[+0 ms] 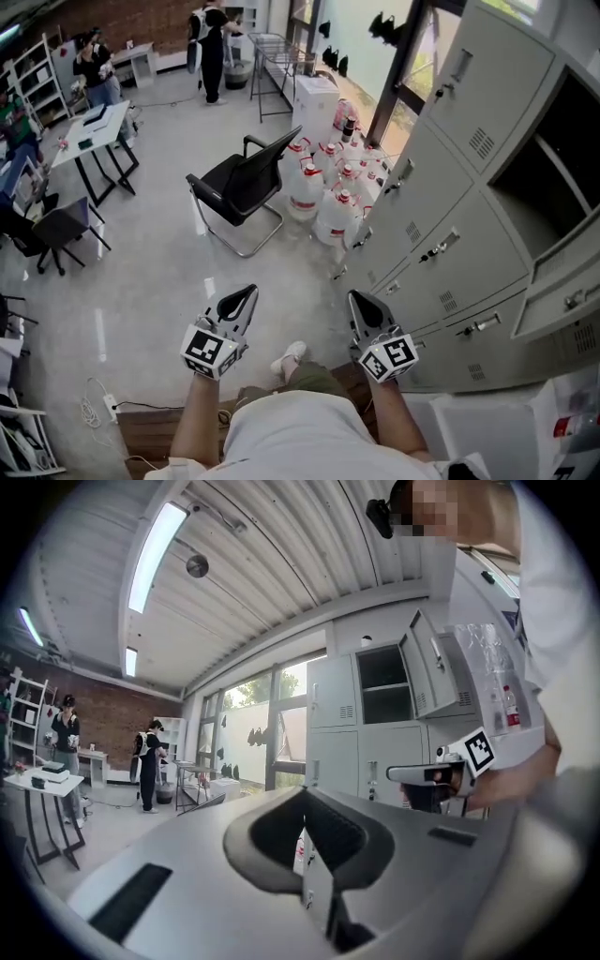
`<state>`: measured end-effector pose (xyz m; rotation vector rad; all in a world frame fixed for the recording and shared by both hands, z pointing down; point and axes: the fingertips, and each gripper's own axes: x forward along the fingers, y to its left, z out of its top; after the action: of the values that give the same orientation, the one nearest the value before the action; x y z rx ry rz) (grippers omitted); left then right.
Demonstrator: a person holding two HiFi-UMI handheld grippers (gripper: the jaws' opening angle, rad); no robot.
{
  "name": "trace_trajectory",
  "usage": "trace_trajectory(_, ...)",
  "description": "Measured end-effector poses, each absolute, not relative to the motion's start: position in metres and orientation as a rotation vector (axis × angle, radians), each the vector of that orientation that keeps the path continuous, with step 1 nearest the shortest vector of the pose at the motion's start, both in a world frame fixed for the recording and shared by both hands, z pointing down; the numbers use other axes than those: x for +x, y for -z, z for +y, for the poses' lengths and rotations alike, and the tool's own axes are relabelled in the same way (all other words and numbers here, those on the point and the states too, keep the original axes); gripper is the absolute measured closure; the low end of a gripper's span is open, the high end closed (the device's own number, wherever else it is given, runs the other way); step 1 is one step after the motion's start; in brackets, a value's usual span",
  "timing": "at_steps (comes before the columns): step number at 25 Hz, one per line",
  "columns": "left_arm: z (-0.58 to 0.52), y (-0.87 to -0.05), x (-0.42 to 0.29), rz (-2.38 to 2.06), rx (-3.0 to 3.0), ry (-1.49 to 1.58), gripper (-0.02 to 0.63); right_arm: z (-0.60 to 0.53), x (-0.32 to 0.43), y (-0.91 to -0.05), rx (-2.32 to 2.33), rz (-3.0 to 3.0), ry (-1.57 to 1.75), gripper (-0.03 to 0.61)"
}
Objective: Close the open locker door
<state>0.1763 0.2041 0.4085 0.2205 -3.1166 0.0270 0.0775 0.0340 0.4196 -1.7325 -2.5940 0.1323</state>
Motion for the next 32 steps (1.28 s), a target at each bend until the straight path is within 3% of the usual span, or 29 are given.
trace_trajectory(15,0.234,-0.467,-0.069,-3.129,0.515,-0.092,0.611,0.063,-0.125,-0.477,-1.586,-2.767,-0.102,0.571)
trace_trajectory(23,0.186,-0.457,-0.168,-3.070,0.857,-0.078,0.611,0.016,-0.181,-0.468,-1.351,-2.922,-0.093,0.571)
trace_trajectory(32,0.095,-0.451,-0.249,-2.885,1.388,-0.020,0.611,-0.083,-0.198,-0.440,-0.776,-3.174,-0.043,0.571)
